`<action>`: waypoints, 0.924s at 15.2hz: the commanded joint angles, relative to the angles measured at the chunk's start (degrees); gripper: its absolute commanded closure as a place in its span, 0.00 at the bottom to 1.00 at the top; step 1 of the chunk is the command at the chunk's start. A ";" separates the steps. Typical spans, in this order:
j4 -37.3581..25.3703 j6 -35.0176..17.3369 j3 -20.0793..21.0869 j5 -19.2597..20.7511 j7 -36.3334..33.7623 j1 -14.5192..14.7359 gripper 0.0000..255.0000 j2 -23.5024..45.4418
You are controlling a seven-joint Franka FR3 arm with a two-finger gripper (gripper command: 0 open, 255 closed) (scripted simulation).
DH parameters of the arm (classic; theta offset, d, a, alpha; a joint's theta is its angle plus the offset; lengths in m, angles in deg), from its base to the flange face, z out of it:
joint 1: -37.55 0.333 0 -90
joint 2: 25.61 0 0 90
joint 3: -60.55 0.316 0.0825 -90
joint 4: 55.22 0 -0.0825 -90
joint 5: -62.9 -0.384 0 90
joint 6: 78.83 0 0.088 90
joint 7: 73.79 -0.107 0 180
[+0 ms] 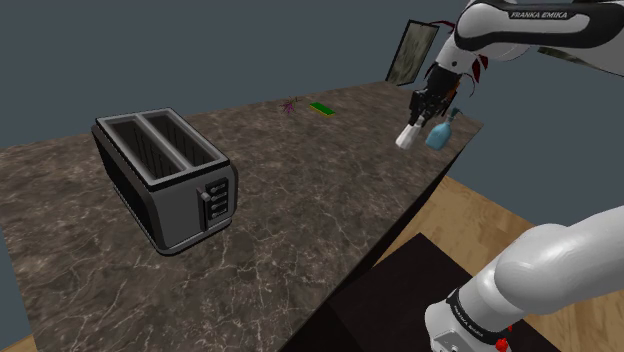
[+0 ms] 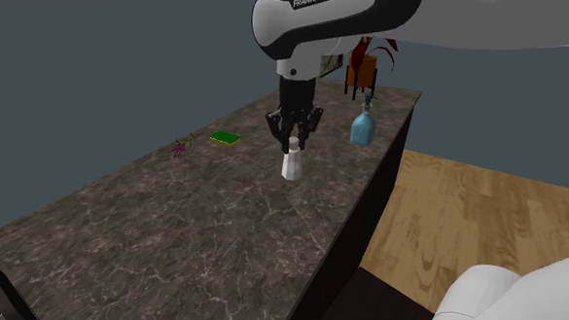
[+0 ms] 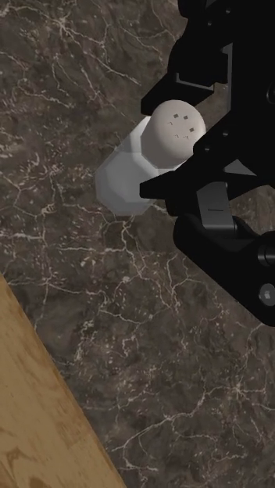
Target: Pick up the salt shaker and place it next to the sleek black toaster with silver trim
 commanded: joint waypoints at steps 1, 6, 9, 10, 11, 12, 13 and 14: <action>-1.53 1.58 0.07 -0.03 -0.07 0.03 1.00 -0.04; -5.71 5.40 0.20 -0.17 -0.20 0.16 1.00 0.32; -8.37 7.70 0.25 -0.28 -0.26 0.23 1.00 0.68; -9.28 8.47 0.26 -0.32 -0.27 0.26 1.00 0.83; -10.21 9.24 0.27 -0.36 -0.28 0.29 1.00 0.99; -11.15 10.01 0.28 -0.41 -0.29 0.32 1.00 1.17; -12.10 10.79 0.28 -0.45 -0.30 0.34 1.00 1.35; -13.08 11.56 0.28 -0.50 -0.31 0.37 1.00 1.55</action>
